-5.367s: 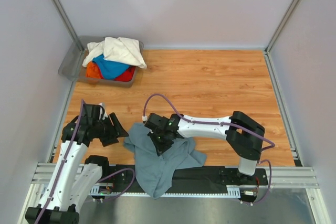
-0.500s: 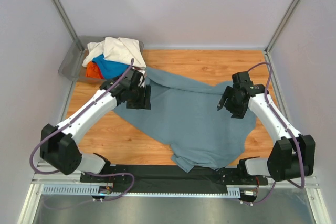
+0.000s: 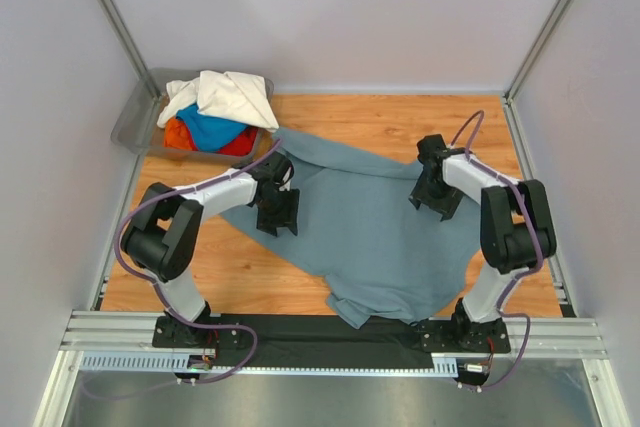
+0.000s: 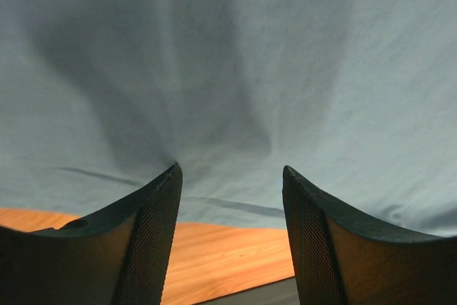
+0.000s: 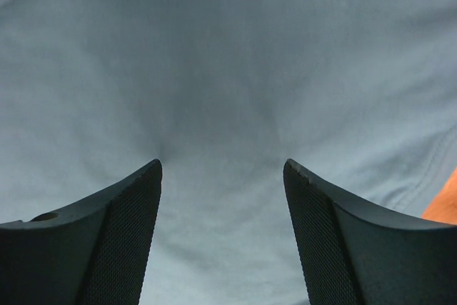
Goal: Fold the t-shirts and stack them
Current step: Flatten the tshirt out
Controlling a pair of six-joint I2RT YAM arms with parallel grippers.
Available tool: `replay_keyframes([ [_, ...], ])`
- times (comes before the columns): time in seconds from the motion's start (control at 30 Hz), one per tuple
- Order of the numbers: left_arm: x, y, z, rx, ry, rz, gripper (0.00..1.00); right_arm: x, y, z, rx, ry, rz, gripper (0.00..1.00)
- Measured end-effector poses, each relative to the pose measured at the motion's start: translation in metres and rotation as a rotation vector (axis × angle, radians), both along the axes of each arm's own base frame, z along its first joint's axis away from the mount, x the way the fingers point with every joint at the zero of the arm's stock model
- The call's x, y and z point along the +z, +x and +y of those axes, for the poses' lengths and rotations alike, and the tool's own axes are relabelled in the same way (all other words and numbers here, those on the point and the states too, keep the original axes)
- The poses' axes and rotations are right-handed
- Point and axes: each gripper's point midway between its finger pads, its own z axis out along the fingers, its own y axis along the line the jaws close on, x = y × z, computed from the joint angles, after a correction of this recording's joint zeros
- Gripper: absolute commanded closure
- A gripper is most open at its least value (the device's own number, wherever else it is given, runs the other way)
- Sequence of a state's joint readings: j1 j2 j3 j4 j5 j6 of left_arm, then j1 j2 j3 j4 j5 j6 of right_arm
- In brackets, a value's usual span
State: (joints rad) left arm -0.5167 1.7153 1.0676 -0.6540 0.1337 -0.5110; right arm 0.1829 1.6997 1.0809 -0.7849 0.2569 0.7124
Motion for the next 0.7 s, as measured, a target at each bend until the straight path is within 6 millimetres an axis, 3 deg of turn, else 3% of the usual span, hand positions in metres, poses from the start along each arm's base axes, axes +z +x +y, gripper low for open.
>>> replay_keyframes([
  [0.1,-0.008,-0.006,-0.007,0.032,-0.040,0.038,0.35,-0.010,0.017,-0.001,0.021,-0.030,0.039,0.28],
  [0.23,-0.007,-0.011,-0.023,0.067,-0.130,0.070,0.35,-0.009,0.066,0.005,0.067,-0.045,0.020,0.27],
  [0.47,-0.003,-0.024,-0.049,0.033,-0.179,0.090,0.28,-0.005,0.177,0.025,0.151,-0.003,-0.070,0.25],
  [0.57,0.000,-0.013,-0.049,0.028,-0.133,0.084,0.27,-0.001,0.219,0.025,0.166,0.020,-0.113,0.22],
  [0.63,0.007,0.005,-0.046,0.035,-0.100,0.045,0.26,0.007,0.234,0.023,0.181,0.029,-0.130,0.19],
  [0.7,0.022,0.024,-0.042,0.038,-0.071,-0.015,0.26,0.021,0.233,0.020,0.194,0.029,-0.126,0.13],
])
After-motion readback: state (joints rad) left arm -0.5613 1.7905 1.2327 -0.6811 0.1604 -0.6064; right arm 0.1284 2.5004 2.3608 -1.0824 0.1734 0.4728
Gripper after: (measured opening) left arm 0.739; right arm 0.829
